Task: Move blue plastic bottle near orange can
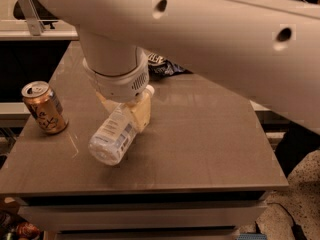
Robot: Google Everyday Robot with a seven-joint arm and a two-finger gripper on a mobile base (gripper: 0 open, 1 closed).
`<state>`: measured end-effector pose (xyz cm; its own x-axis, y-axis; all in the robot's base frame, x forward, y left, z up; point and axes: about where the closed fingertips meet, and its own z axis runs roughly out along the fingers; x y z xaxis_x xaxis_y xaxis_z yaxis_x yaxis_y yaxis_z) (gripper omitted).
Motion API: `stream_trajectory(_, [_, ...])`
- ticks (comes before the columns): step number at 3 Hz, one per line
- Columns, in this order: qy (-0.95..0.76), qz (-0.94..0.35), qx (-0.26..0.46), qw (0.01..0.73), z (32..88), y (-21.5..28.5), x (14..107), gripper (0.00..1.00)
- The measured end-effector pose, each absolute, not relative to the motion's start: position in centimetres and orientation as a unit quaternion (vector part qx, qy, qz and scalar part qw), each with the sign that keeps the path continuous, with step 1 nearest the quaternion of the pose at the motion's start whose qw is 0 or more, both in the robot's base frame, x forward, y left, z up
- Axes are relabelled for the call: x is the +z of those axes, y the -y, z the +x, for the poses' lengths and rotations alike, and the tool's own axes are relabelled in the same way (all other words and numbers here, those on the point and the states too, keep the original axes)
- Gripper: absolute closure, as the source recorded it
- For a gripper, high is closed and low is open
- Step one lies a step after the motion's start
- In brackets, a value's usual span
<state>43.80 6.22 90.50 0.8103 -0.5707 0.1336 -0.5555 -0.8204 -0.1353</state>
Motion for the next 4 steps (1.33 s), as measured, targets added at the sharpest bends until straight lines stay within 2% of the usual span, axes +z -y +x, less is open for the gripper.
stream_trajectory(1, [-0.296,-0.95,-0.085,0.046,43.8,-6.3,90.5,1.0])
stream_trajectory(4, [-0.246,-0.961,-0.116,0.048,48.5,-11.8,91.6,1.0])
